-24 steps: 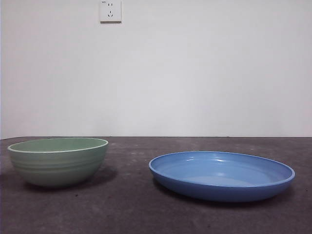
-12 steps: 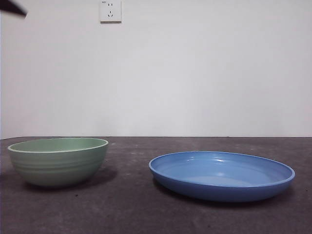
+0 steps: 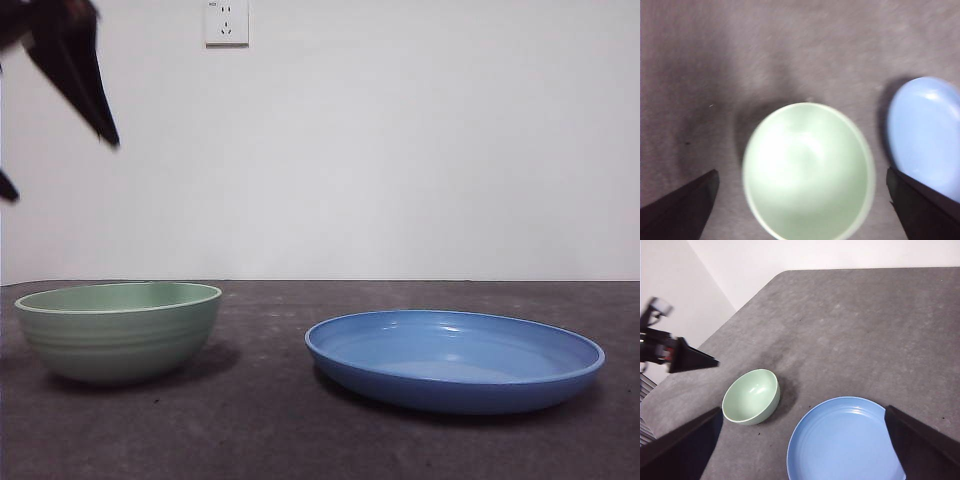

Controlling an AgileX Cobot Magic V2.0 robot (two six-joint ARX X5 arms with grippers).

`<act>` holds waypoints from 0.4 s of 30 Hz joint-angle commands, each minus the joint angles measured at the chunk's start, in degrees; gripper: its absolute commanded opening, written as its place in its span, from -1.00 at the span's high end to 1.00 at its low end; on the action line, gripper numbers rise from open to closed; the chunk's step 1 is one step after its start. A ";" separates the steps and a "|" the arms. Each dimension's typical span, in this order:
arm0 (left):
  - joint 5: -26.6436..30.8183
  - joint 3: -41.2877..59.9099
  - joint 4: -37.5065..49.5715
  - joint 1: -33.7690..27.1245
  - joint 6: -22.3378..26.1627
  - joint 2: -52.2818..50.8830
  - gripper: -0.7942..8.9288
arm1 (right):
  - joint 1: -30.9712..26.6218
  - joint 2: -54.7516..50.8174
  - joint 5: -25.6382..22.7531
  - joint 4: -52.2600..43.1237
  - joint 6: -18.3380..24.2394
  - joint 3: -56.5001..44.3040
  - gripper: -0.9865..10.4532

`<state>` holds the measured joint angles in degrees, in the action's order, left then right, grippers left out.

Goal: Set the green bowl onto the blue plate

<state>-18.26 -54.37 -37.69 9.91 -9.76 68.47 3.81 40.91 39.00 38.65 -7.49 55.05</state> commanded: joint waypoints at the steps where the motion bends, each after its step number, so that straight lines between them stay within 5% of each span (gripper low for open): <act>1: 2.71 -1.07 0.48 -0.57 1.73 5.09 -0.32 | 0.20 0.17 0.04 -0.46 0.61 0.94 -0.08; 12: 3.43 -1.07 1.11 -0.63 1.86 18.53 -0.31 | 0.20 0.17 0.04 -0.44 0.44 0.94 -0.08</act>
<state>-14.90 -54.37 -37.06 9.23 -8.45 86.17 3.81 40.91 39.00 38.68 -7.49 55.02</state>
